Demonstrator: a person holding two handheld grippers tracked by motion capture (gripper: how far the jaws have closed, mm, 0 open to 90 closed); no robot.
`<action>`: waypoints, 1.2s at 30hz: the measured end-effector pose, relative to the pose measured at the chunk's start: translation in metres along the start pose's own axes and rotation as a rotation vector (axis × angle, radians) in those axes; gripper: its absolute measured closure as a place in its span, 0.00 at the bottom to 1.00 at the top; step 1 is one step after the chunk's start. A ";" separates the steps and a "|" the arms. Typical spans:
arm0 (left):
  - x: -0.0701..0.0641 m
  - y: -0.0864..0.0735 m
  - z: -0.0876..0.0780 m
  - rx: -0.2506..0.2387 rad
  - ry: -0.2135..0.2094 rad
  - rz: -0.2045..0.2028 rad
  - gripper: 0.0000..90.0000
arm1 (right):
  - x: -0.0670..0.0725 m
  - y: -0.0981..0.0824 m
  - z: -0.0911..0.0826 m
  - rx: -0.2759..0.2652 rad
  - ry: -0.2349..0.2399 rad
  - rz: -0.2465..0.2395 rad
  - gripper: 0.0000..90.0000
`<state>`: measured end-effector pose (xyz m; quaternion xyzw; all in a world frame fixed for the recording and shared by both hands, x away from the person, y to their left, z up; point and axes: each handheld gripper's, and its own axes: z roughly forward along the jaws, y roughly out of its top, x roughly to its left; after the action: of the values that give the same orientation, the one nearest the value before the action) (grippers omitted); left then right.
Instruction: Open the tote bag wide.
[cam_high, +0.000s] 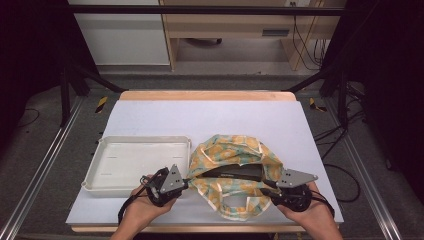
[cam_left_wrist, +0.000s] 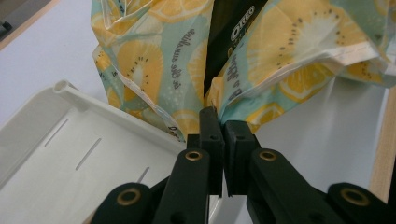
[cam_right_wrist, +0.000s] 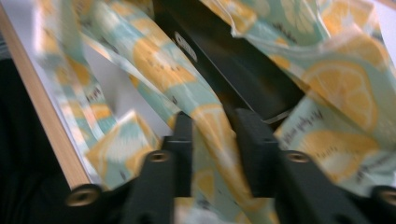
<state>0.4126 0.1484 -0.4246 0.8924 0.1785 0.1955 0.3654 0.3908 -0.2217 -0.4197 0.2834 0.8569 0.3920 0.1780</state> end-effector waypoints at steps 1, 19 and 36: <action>0.001 -0.001 0.000 -0.004 0.006 0.002 0.98 | 0.001 0.003 0.000 -0.007 0.001 -0.002 0.64; 0.017 0.000 -0.017 -0.053 0.026 -0.052 0.96 | 0.012 0.028 0.040 0.073 0.047 -0.061 0.83; 0.051 0.034 -0.043 -0.014 0.122 -0.030 0.55 | 0.016 0.017 0.038 0.006 -0.001 -0.037 0.98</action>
<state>0.4414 0.1739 -0.3603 0.8735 0.2126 0.2450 0.3630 0.4046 -0.1809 -0.4316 0.2684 0.8630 0.3861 0.1850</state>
